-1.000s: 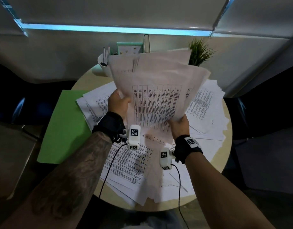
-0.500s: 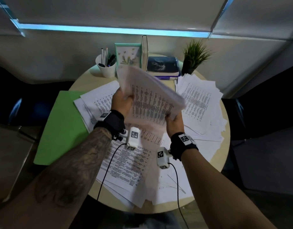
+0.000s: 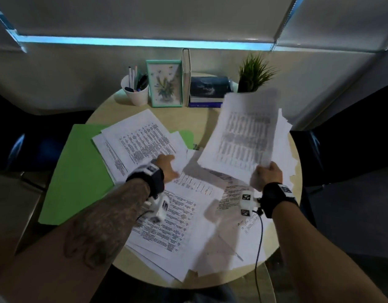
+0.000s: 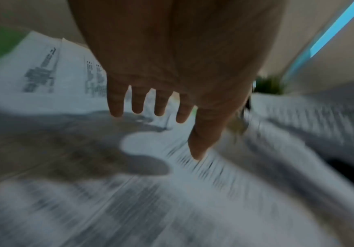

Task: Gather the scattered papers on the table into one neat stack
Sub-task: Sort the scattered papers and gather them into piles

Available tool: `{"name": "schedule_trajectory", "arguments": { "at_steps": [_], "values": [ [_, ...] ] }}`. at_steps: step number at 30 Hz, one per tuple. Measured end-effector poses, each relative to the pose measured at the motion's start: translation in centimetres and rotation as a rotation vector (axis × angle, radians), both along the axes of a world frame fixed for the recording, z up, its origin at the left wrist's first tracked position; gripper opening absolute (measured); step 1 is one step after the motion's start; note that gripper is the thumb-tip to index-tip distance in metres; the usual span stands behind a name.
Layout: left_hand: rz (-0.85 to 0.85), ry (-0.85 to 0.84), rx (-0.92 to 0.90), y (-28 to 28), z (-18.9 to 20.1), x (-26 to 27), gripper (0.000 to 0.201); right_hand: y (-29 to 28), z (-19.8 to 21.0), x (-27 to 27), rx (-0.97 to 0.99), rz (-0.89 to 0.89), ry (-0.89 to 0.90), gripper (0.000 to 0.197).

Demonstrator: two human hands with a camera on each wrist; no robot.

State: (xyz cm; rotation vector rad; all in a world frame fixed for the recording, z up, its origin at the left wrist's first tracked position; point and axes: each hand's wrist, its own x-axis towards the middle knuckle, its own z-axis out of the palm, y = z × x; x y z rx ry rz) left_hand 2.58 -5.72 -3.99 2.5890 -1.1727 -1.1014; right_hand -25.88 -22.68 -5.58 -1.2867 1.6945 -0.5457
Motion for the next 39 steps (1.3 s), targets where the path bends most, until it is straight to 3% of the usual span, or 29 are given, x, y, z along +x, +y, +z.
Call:
{"name": "schedule_trajectory", "arguments": {
  "at_steps": [2,4,9,10,13,16,18,21,23,25,27,30,34,39],
  "values": [
    [-0.206,-0.133,0.188,1.7,-1.9,-0.6,0.076,-1.7,0.0,-1.3,0.038,-0.004,0.112,0.035],
    [-0.283,-0.182,0.234,2.8,-3.2,-1.2,0.08,-3.6,0.2,-2.3,0.054,0.016,0.195,0.041],
    [-0.257,-0.205,0.222,3.1,-4.0,-1.6,0.083,-7.7,-0.2,-3.3,0.051,0.037,0.232,0.025],
    [-0.254,-0.202,0.216,3.1,-4.0,-1.6,0.083,-8.1,0.2,-3.1,0.066,0.04,0.252,0.03],
    [-0.226,-0.189,0.177,3.4,-4.1,-1.6,0.083,-7.9,0.8,-3.0,0.077,0.023,0.378,0.068],
    [-0.215,-0.202,0.13,3.7,-4.2,-1.7,0.082,-4.8,1.1,-2.2,-0.151,0.009,0.373,0.06],
    [-0.207,-0.232,0.098,4.0,-4.2,-1.7,0.081,-1.0,0.9,-0.9,-0.234,0.113,0.248,0.043],
    [-0.094,-0.3,0.056,4.5,-4.1,-1.6,0.086,5.3,-0.1,1.7,-0.131,0.406,0.209,0.029],
    [-0.041,-0.339,0.067,4.7,-4.0,-1.6,0.091,8.6,-0.9,3.4,-0.108,0.583,0.289,0.034],
    [-0.019,-0.331,0.062,4.8,-4.0,-1.7,0.093,11.0,-1.6,4.8,-0.215,0.772,0.405,0.045],
    [0.042,-0.24,0.004,4.9,-4.1,-1.6,0.087,12.4,-1.9,5.9,-0.319,0.931,0.516,0.054],
    [0.137,-0.107,-0.096,5.7,-3.9,-0.8,0.074,13.4,-2.2,7.0,-0.265,1.037,0.667,0.058],
    [0.234,-0.155,-0.139,7.6,-3.4,0.7,0.065,13.3,-2.5,6.9,-0.107,0.922,0.567,0.026],
    [0.315,-0.206,-0.092,9.7,-3.7,1.7,0.07,12.8,-2.5,4.2,0.136,0.378,0.242,0.029]
  ]
}}
